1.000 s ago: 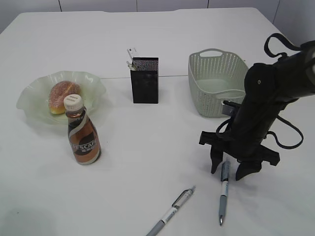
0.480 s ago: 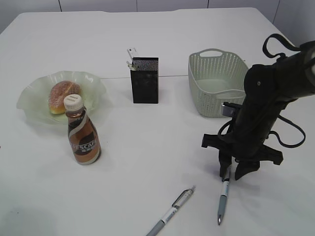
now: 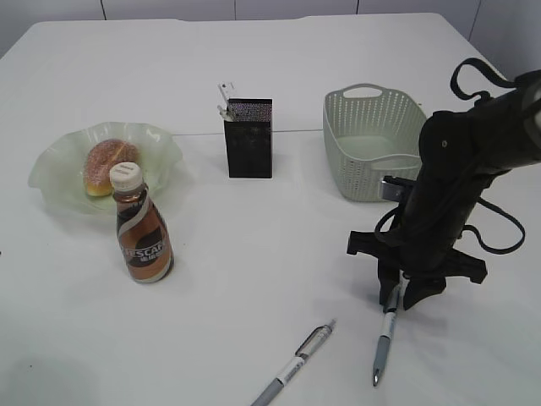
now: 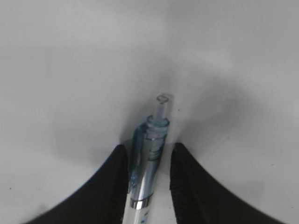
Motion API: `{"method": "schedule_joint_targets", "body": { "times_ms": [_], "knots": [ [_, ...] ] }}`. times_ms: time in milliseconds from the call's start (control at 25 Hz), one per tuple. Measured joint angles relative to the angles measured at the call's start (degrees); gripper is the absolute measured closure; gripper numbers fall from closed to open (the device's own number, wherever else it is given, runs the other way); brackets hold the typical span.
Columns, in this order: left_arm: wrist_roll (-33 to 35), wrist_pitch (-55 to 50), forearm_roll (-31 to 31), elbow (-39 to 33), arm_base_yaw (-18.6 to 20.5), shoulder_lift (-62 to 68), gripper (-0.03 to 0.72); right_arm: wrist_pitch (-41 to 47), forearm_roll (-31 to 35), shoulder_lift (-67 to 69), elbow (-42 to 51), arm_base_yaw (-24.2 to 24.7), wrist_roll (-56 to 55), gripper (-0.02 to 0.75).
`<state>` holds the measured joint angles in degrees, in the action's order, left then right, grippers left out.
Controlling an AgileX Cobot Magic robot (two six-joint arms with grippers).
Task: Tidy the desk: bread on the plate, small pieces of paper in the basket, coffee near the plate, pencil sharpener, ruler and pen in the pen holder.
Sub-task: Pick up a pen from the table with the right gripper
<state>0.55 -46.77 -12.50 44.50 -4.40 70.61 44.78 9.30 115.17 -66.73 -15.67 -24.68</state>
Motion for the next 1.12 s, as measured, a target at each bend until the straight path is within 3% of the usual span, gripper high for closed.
{"method": "schedule_joint_targets", "body": {
  "times_ms": [280, 440, 680, 1120],
  "knots": [
    [0.00, 0.03, 0.00, 0.00, 0.00, 0.00, 0.255, 0.05, -0.15, 0.00, 0.00, 0.00, 0.00, 0.520],
    [0.00, 0.03, -0.24, 0.00, 0.00, 0.00, 0.255, 0.28, -0.28, 0.13, -0.04, 0.00, 0.00, 0.636],
    [0.00, 0.03, -0.24, 0.00, 0.00, 0.00, 0.255, 0.28, -0.02, 0.13, -0.13, 0.00, 1.81, 0.658],
    [0.00, 0.03, -0.24, 0.00, 0.00, 0.00, 0.255, 0.93, 10.58, -1.99, -1.65, 0.00, 19.52, 0.685]
  ]
}}
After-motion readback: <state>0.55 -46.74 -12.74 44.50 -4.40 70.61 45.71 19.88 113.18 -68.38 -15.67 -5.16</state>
